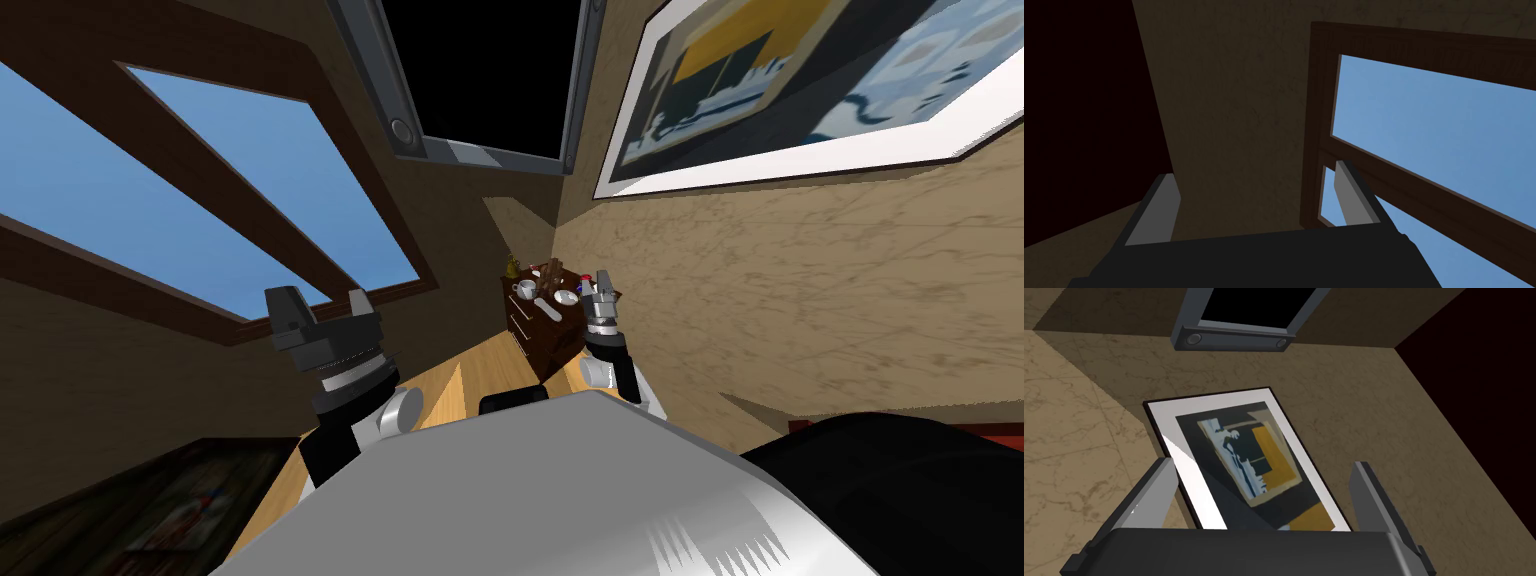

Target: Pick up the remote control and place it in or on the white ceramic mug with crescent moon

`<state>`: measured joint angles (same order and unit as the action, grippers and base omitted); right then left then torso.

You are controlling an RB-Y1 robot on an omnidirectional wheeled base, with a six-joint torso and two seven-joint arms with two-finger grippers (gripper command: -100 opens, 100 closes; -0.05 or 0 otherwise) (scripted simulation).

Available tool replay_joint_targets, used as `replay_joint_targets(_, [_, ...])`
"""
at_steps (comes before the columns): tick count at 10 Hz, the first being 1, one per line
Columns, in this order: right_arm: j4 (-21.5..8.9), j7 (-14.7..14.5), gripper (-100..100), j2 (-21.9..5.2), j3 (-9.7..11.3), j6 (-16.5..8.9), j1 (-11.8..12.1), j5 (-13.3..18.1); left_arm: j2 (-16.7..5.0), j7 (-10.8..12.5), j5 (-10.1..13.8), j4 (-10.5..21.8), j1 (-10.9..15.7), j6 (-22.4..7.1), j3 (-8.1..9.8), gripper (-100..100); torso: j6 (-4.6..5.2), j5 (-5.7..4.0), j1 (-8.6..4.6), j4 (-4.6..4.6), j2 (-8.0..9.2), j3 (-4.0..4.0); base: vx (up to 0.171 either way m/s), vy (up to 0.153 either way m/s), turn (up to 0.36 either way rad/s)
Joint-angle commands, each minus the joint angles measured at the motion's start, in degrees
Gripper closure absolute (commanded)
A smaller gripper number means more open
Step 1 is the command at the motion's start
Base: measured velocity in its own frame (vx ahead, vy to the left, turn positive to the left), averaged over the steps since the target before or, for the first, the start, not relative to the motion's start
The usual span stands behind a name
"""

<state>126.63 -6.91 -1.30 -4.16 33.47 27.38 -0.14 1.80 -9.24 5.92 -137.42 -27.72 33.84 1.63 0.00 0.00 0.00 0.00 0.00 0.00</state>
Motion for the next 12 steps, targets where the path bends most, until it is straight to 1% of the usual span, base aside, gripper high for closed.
replay_joint_targets(1, [-1.0, 0.1, -100, -2.0, 0.0, -0.1, 0.0, -0.1, 0.0, 0.0, 0.0, 0.0, 0.0, 0.0, 0.00, 0, 0.00, 0.00, 0.00, 0.00, 0.00, 0.00, -0.008, 0.013, 0.009])
replay_joint_targets(3, [-3.3, 0.2, -100, -5.6, 0.1, -0.2, -0.1, -0.2, 0.0, 0.0, 0.0, 0.0, 0.0, 0.0, 0.00, 0, 0.00, 0.01, 0.08, 0.01, 0.06, 0.03, -0.027, 0.041, 0.013])
replay_joint_targets(5, [-6.6, 0.4, -100, -9.3, 0.4, -0.3, -0.1, -0.4, 0.0, 0.0, 0.0, 0.0, 0.0, 0.0, -0.01, 0, 0.00, 0.04, 0.21, 0.03, 0.15, 0.08, -0.045, 0.076, 0.022])
replay_joint_targets(6, [-6.6, 0.4, -100, -10.3, 0.4, -0.3, -0.1, -0.4, 0.0, 0.0, 0.0, 0.0, 0.0, 0.0, -0.01, 0, -0.01, 0.06, 0.29, 0.03, 0.17, 0.10, -0.032, 0.062, 0.003])
replay_joint_targets(7, [-8.6, 0.5, -100, -12.4, 0.6, -0.4, -0.1, -0.5, 0.0, 0.0, 0.0, 0.0, 0.0, 0.0, -0.01, 0, 0.00, 0.06, 0.23, 0.03, 0.13, 0.08, -0.024, 0.056, 0.023])
replay_joint_targets(8, [-8.6, 0.5, -100, -13.0, 0.6, -0.4, -0.1, -0.5, 0.0, 0.0, 0.0, 0.0, 0.0, 0.0, -0.01, 0, -0.01, 0.05, 0.20, 0.02, 0.10, 0.06, -0.020, 0.039, 0.013])
replay_joint_targets(9, [-10.7, 0.7, -100, -15.3, 0.8, -0.4, 0.0, -0.7, 0.0, 0.0, 0.0, 0.0, 0.0, 0.0, 0.00, 0, 0.00, 0.04, 0.15, 0.02, 0.09, 0.05, -0.021, 0.053, 0.032])
replay_joint_targets(10, [-10.7, 0.7, -100, -15.9, 0.8, -0.4, 0.0, -0.7, 0.0, 0.0, 0.0, 0.0, 0.0, 0.0, 0.00, 0, 0.00, 0.04, 0.17, 0.02, 0.08, 0.05, -0.024, 0.047, 0.014])
replay_joint_targets(11, [-13.0, 0.8, -100, -18.2, 1.1, -0.5, 0.0, -0.8, 0.0, 0.0, 0.0, 0.0, 0.0, 0.0, 0.00, 0, 0.00, 0.04, 0.16, 0.02, 0.09, 0.05, -0.042, 0.061, 0.039])
replay_joint_targets(12, [-13.0, 0.8, -100, -18.9, 1.1, -0.5, 0.0, -0.8, 0.0, 0.0, 0.0, 0.0, 0.0, 0.0, -0.01, 0, -0.01, 0.04, 0.20, 0.03, 0.14, 0.08, -0.031, 0.054, 0.017])
